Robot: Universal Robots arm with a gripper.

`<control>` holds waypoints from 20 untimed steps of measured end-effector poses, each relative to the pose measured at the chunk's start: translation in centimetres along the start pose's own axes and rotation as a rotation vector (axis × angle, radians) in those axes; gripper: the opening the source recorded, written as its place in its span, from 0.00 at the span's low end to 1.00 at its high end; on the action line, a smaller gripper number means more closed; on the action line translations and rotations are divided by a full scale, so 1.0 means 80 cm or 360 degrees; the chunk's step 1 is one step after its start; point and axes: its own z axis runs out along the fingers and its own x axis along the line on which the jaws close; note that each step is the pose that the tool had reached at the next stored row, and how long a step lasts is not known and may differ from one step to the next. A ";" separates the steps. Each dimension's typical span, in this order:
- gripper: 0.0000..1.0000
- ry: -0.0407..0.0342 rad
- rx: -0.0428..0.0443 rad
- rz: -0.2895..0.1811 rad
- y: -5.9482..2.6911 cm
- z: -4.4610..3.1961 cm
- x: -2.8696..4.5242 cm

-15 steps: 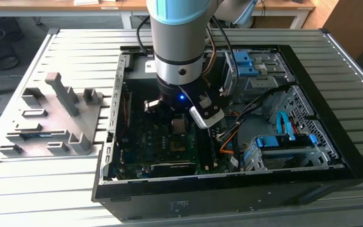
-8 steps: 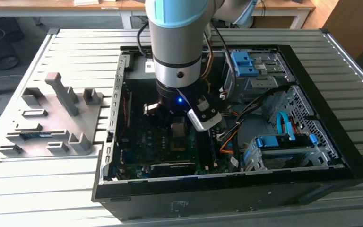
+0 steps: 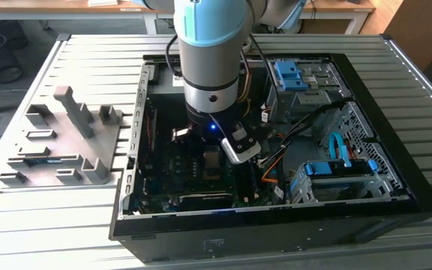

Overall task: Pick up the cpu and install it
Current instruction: 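Place the cpu into insertion slot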

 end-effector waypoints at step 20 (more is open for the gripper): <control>0.47 0.0001 0.0011 0.0038 -0.010 0.0274 0.0011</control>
